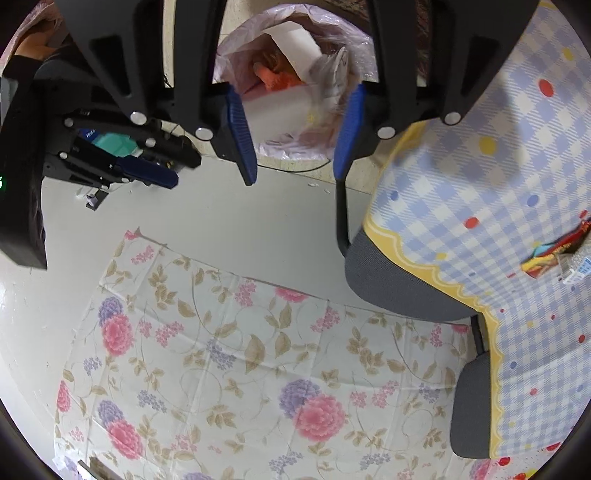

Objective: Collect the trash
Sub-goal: 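Carry the wrapper and foam block over the bin and open both tools, then move both open tools back over the chair seat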

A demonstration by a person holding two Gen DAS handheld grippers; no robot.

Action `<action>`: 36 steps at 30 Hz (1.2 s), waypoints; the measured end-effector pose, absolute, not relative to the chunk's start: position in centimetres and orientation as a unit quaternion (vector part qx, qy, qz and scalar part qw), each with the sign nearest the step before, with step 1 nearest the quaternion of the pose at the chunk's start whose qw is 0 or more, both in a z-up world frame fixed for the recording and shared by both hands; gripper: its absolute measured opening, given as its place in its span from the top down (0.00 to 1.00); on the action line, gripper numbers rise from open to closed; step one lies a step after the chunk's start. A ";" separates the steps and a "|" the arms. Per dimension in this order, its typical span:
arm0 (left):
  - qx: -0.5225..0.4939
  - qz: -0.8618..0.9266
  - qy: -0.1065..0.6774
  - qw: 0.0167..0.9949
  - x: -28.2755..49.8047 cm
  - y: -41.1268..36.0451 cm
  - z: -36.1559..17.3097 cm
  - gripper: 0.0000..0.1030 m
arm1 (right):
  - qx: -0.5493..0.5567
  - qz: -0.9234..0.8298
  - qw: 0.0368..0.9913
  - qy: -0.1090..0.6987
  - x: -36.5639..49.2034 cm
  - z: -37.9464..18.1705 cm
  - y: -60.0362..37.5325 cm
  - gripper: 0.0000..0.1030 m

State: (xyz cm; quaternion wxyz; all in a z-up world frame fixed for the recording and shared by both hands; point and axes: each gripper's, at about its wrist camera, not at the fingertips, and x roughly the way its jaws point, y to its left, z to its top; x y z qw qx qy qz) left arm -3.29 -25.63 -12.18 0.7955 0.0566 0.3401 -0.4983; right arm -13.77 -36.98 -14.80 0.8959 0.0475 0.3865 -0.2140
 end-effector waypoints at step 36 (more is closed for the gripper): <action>0.072 -0.358 0.277 0.889 1.3 -16.4 -3.9 0.40 | 0.130 -0.223 0.937 0.236 -19.7 -1.7 -36.1 0.49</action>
